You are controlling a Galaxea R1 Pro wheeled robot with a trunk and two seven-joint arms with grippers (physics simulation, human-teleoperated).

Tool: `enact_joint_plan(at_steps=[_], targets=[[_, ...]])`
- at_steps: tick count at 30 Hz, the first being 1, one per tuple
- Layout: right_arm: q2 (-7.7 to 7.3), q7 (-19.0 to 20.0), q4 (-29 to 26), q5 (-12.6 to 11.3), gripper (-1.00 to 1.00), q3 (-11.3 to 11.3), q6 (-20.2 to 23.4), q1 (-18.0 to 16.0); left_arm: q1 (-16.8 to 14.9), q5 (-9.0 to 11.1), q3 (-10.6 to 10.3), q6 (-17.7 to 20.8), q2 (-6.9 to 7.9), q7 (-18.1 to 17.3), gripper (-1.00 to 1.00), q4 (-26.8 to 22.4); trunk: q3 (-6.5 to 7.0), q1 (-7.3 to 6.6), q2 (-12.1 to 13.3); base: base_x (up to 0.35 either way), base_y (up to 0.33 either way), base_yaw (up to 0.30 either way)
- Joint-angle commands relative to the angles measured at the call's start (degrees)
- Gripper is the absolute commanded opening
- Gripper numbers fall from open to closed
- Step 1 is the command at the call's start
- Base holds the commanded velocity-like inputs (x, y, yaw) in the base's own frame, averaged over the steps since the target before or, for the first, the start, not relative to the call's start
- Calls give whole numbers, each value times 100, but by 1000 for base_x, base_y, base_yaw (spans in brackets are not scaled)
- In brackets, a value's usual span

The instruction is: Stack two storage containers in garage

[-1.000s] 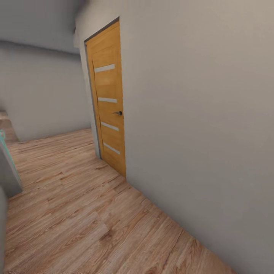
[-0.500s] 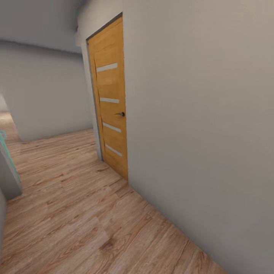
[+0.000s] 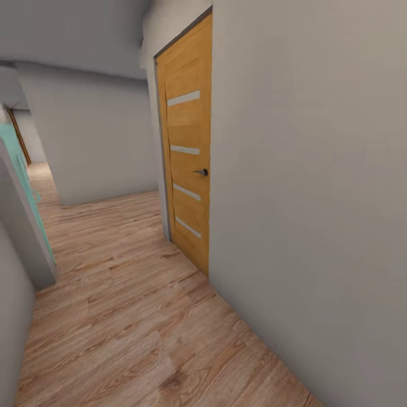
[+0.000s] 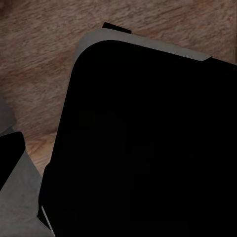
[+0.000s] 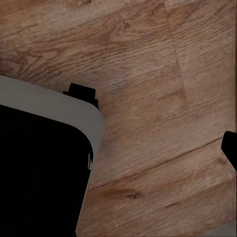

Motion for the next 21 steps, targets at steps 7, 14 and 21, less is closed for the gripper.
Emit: enact_joint_plan(at_steps=[7,14,21], targets=[[2,-18,19,20,100,18,-25,-7,-1,16,12,-12,-1,0,100,-2,-5,3,-2,321,0,270],[2,-18,20,20,100,18,-24,-7,-1,16,12,-12,-1,2,100,-2,-5,3,-2,321,0,270],[2,-18,21,20,100,18,-24,-7,-1,16,12,-9,-6,16,100,-2,-5,3,-2,321,0,270]])
